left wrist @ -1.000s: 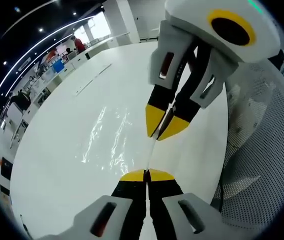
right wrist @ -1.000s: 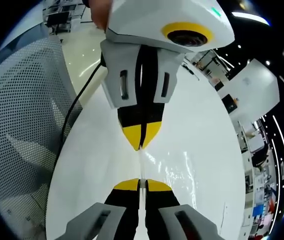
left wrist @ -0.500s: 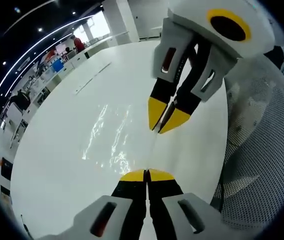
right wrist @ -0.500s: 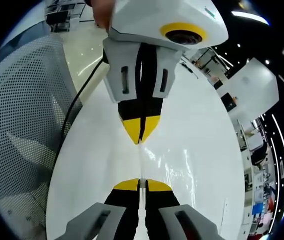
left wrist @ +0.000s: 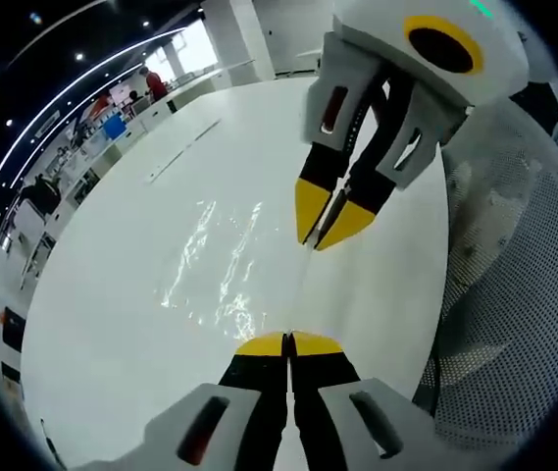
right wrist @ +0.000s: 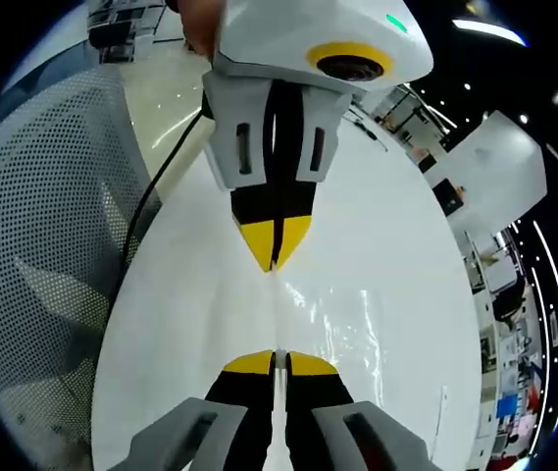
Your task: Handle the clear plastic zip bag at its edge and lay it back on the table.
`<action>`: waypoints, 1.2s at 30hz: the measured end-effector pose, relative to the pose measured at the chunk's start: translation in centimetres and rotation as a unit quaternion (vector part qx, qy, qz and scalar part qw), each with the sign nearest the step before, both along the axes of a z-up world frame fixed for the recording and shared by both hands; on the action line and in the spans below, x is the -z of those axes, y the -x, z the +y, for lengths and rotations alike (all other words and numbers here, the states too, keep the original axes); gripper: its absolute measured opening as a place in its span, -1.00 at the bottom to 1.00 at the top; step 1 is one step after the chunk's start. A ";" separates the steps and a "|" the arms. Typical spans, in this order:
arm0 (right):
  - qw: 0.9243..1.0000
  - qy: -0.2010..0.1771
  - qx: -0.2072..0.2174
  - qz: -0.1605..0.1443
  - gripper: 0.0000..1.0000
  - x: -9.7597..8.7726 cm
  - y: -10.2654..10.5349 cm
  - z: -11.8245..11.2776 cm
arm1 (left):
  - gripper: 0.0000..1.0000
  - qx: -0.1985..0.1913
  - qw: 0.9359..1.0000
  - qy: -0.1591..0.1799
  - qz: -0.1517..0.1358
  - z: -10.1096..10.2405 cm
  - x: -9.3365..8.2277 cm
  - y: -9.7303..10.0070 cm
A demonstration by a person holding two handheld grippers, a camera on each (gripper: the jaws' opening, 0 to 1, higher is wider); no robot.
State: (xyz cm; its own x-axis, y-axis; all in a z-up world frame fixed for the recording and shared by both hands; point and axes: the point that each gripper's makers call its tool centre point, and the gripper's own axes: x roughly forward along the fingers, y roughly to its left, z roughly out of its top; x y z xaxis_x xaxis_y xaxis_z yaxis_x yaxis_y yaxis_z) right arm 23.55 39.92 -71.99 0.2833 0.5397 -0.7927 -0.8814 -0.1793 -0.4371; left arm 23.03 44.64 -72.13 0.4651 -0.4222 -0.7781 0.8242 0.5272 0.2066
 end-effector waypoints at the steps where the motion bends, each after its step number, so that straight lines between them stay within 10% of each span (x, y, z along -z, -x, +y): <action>1: 1.000 0.001 0.000 -0.001 -1.00 0.0 0.0 0.0 | -1.00 -0.001 1.000 0.000 0.000 0.0 0.0 0.0; 36: 1.000 0.007 0.016 -0.008 -1.00 -0.2 -0.5 -1.6 | -1.00 -0.007 1.000 -0.003 0.006 0.8 1.0 -0.6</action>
